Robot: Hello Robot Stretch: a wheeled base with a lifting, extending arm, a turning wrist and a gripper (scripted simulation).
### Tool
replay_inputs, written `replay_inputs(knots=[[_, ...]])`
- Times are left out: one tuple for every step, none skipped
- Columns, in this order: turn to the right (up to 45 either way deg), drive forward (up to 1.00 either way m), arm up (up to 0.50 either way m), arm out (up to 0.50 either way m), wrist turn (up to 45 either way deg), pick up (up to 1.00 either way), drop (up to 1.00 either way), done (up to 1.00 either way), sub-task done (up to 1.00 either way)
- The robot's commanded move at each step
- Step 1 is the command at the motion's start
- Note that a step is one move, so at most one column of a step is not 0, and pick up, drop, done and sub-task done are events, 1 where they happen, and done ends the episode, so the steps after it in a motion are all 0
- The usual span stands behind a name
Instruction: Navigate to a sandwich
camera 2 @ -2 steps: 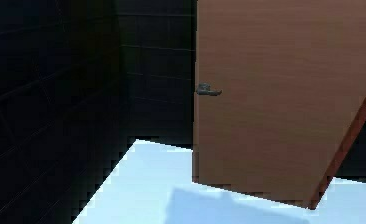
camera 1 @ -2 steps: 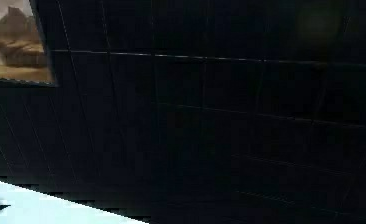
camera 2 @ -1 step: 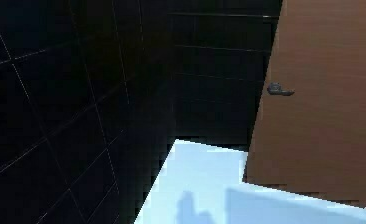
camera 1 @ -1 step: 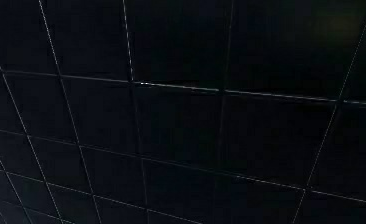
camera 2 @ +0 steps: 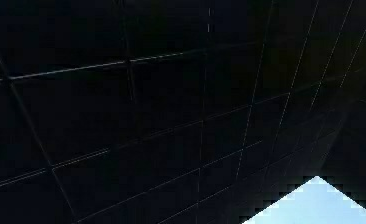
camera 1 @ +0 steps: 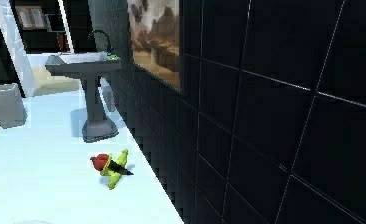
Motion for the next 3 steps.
replay_inputs(knots=[[-18.0,0.0,0.0,0.0,0.0,0.0,0.0,0.0,0.0],[0.0,1.0,0.0,0.0,0.0,0.0,0.0,0.0,0.0],[-24.0,0.0,0.0,0.0,0.0,0.0,0.0,0.0,0.0]])
